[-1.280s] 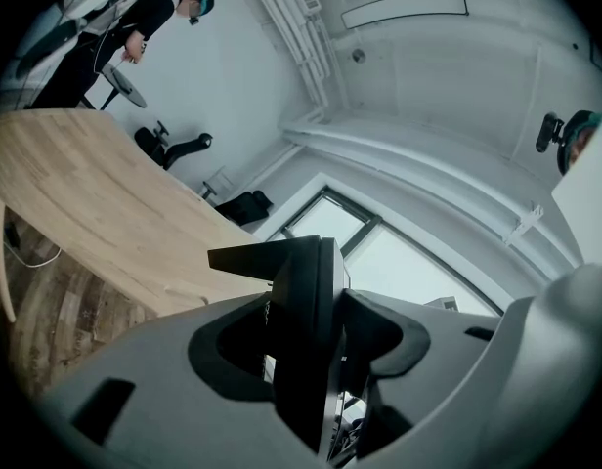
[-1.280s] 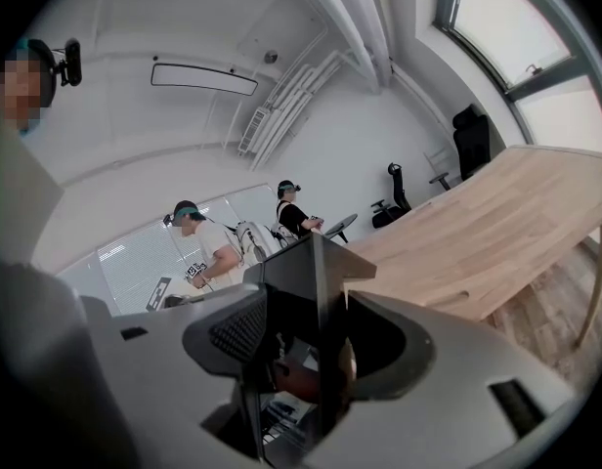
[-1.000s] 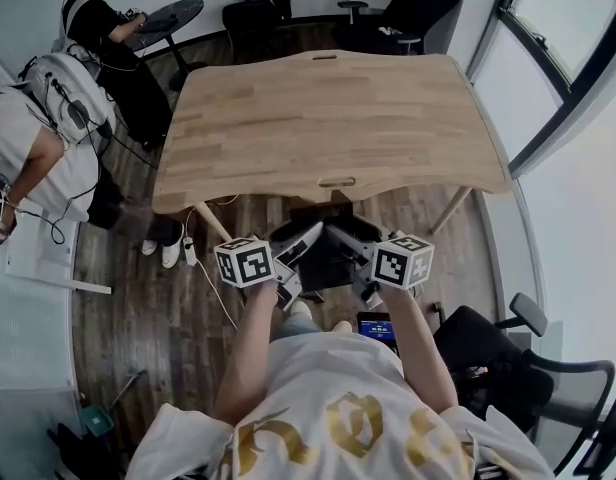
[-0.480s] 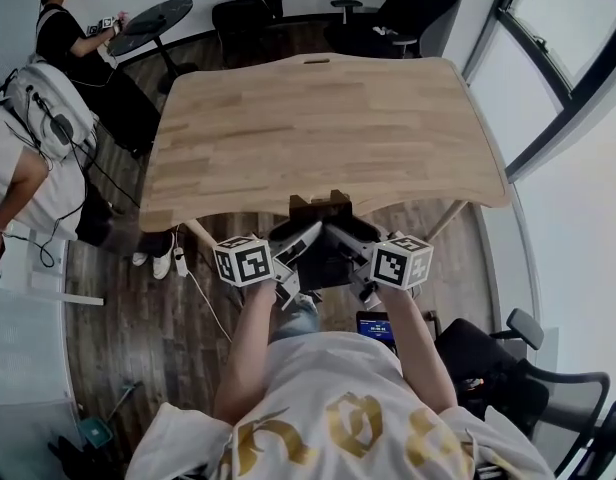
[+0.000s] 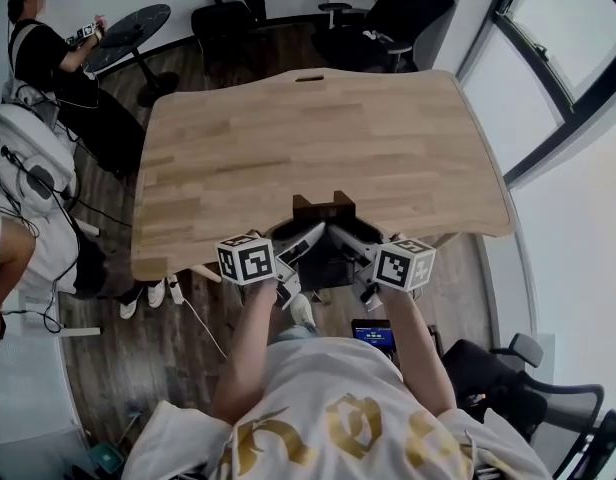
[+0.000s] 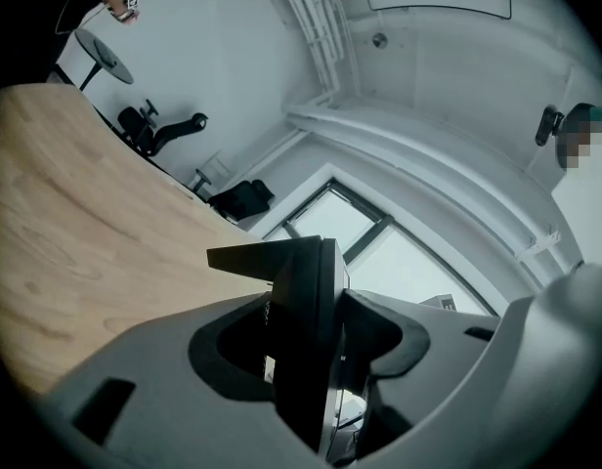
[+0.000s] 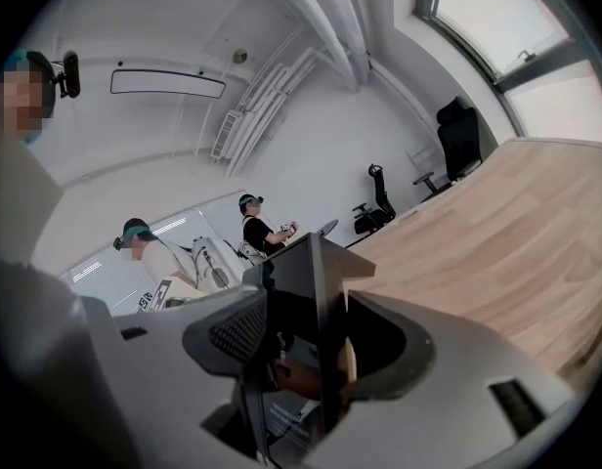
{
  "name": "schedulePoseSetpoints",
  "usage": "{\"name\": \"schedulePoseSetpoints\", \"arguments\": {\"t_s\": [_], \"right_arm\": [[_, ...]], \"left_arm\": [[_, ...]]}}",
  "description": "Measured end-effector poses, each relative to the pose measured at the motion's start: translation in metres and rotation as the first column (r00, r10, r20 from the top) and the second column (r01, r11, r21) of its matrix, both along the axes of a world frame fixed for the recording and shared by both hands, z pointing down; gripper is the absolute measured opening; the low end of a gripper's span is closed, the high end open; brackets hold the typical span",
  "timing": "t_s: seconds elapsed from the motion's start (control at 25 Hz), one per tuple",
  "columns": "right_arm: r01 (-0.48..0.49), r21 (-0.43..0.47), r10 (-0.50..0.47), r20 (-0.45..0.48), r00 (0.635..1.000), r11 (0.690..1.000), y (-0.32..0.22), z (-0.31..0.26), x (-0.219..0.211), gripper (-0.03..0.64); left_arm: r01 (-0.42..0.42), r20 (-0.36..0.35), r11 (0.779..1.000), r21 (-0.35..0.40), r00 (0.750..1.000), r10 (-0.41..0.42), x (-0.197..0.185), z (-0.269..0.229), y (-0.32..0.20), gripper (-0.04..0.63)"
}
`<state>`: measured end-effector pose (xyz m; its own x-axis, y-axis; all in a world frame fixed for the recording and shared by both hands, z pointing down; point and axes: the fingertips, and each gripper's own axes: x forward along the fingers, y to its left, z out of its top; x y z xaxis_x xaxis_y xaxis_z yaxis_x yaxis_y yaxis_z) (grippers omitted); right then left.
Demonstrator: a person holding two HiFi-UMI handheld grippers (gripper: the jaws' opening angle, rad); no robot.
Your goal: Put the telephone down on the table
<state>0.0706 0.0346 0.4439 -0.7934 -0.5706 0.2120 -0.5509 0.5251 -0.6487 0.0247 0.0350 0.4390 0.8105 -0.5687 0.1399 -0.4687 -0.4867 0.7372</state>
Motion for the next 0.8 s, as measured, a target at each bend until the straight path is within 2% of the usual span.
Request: {"name": "schedulePoseSetpoints", "arguments": {"t_s": [0.4,0.8], "right_arm": [[-0.027,-0.036,0.027,-0.010,1.000,0.999,-0.091,0.017,-0.062,0.238],[-0.079,-0.027,0.079,-0.017,0.997,0.996,-0.129,0.013,-0.065,0.237]], "left_arm": [[-0.023,-0.005,0.999,-0.030,1.000,0.023,-0.062,0.017,-0.093,0.212],[-0.071,-0.020,0.997,-0.026,0.997,0.070,-0.065,0.013,-0.132,0.212]]}}
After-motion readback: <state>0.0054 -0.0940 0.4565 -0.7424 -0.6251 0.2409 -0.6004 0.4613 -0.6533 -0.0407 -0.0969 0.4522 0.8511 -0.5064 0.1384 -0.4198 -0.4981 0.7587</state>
